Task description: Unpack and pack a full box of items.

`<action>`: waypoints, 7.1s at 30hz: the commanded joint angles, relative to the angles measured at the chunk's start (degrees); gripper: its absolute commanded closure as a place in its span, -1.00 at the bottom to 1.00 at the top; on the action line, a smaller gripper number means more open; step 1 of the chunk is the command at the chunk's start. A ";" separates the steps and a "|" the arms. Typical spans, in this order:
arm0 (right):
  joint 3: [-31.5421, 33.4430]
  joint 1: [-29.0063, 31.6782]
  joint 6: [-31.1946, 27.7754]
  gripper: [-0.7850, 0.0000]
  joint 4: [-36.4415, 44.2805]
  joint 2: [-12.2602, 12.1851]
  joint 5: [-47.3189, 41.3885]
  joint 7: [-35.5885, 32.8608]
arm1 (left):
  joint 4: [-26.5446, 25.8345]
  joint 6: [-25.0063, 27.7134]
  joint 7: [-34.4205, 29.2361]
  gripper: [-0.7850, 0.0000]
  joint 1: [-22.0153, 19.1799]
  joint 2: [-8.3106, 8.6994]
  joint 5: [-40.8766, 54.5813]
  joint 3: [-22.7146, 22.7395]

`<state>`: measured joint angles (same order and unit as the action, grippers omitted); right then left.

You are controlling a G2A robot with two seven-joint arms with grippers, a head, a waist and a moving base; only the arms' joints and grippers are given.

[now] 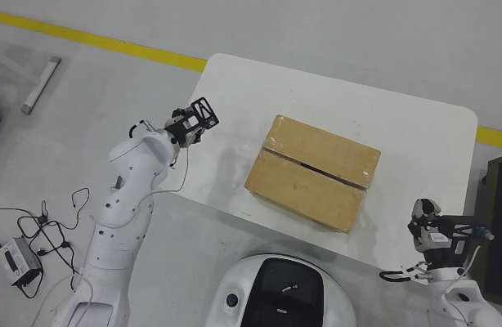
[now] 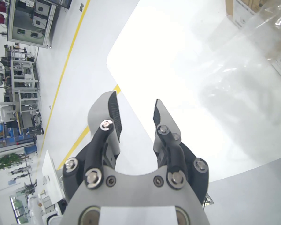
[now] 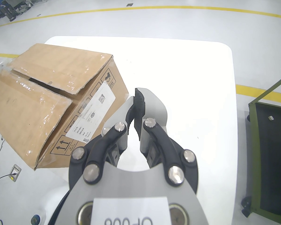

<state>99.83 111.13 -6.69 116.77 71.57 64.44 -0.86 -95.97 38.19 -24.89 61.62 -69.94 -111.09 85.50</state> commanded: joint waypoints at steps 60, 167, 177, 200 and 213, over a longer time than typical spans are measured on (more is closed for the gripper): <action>-4.38 -10.32 -35.96 -1.00 -9.95 -2.34 -10.73 -7.31 | -7.99 -4.48 10.90 -1.00 2.12 -0.99 19.66 -13.08; -1.90 -8.65 -50.60 -0.51 -5.24 -7.68 -10.03 -2.55 | -12.17 19.35 -10.33 1.00 -3.00 3.36 41.05 -20.03; -1.37 -7.85 -51.17 -0.80 -5.74 -8.47 -11.85 -3.08 | -13.09 19.81 -12.97 1.00 -4.37 4.44 44.41 -21.80; -9.63 -14.58 -48.75 1.00 -10.97 -8.75 -8.53 -5.55 | -15.46 19.81 -13.21 1.00 -6.74 8.71 49.29 -25.38; -10.99 -11.36 -48.14 0.93 -9.00 -8.96 3.95 1.85 | -14.72 18.94 -14.60 1.00 -6.37 9.64 49.20 -25.08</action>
<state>88.79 99.67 -54.83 107.79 62.66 67.92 0.59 -111.00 56.47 -38.76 55.22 -60.37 -62.20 61.00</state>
